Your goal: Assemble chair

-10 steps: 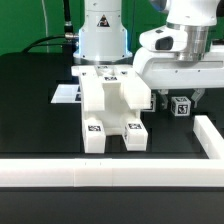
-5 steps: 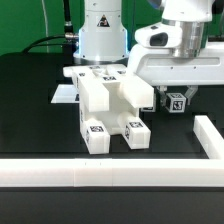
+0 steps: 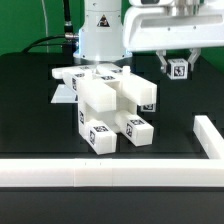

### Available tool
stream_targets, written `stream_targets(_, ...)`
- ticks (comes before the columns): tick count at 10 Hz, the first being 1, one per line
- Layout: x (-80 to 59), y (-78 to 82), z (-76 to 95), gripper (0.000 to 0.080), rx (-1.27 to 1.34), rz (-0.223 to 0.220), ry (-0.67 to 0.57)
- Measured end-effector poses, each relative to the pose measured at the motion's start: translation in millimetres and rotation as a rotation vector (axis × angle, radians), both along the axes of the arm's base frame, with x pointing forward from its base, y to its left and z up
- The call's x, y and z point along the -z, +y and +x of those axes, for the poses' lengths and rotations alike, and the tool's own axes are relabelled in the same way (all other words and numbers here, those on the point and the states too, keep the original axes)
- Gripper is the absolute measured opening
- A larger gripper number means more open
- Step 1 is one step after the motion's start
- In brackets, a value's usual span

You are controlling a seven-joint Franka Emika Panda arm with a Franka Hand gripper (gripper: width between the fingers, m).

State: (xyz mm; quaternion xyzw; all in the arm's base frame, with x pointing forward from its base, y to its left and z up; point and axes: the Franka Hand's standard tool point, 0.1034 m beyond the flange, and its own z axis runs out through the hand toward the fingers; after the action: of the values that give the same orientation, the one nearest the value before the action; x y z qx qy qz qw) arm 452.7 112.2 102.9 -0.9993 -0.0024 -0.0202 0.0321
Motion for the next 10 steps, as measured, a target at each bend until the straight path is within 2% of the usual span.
stream_targets(2, -26.6, -16.2, 8.7, 0.0272, 0.026, 0.029, -0.017)
stream_targets(3, -32.5, -30.6, 14.5, 0.0272, 0.042, 0.035, -0.031)
stream_targets(7, -30.1, -34.9, 15.0, 0.0272, 0.05, 0.035, -0.029)
stream_targets(9, -32.8, -62.6, 23.3, 0.0272, -0.045, 0.025, -0.051)
stream_targets(10, -36.9, -70.0, 29.7, 0.0272, -0.063, 0.023, -0.061)
